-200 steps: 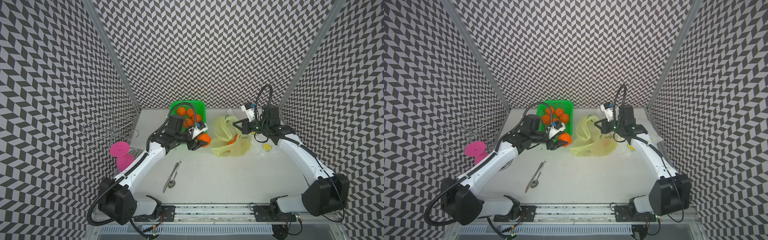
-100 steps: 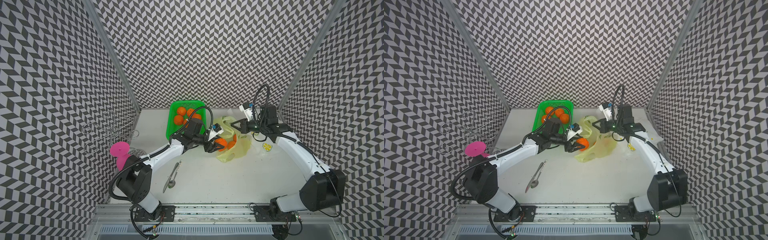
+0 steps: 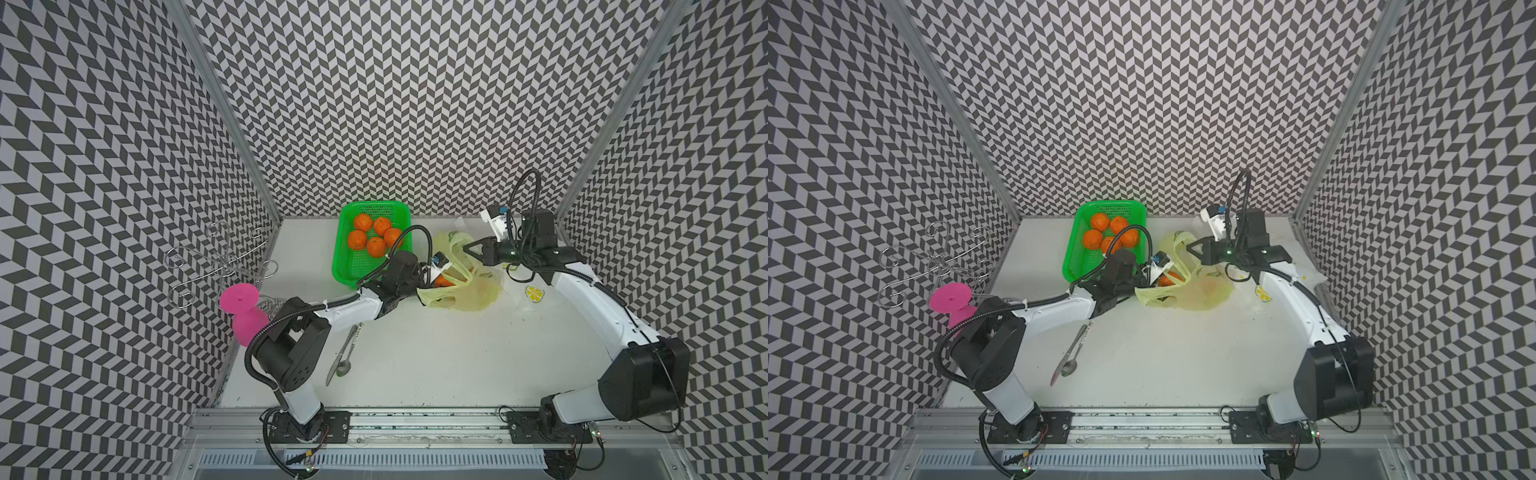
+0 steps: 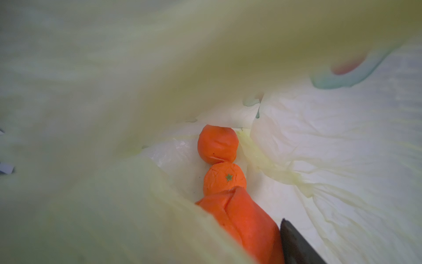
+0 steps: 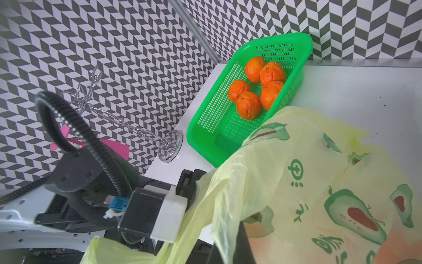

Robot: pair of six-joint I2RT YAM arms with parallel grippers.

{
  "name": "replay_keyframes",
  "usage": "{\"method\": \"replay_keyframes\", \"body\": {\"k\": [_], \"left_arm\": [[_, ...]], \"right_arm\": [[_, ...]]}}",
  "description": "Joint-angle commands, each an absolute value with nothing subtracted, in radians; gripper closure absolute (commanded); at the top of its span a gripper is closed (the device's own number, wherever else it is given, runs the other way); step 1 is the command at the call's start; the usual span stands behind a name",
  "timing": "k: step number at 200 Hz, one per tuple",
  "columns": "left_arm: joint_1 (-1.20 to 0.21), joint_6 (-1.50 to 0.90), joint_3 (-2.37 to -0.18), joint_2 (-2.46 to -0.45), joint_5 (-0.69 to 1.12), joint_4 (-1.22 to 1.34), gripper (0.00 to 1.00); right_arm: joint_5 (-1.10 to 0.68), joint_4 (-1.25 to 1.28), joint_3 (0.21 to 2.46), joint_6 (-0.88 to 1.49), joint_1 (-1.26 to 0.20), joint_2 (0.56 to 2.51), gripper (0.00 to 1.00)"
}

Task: Place the oranges into plastic bags & tie knots
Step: Place the orange in the plastic bag.

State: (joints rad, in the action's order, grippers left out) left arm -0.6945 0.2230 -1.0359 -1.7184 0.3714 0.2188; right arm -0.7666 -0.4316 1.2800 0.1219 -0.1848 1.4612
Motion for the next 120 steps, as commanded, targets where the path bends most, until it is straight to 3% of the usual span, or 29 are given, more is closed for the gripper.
{"method": "replay_keyframes", "body": {"k": [1,33,75,120], "left_arm": [[-0.699,0.28,-1.023,-1.699,0.29,0.295,0.26],[-0.698,0.317,-1.019,-1.642,0.3,0.259,0.19],[-0.682,0.388,-1.006,-1.532,0.366,0.139,0.19],[-0.581,0.529,-0.991,-1.41,0.591,-0.13,0.2]], "right_arm": [[-0.756,-0.382,1.28,0.123,-0.172,1.469,1.0],[-0.757,-0.38,1.279,0.121,-0.167,1.474,1.0],[-0.735,-0.383,1.275,0.108,-0.157,1.467,1.0],[-0.727,-0.38,1.27,0.101,-0.147,1.451,1.0]]}}
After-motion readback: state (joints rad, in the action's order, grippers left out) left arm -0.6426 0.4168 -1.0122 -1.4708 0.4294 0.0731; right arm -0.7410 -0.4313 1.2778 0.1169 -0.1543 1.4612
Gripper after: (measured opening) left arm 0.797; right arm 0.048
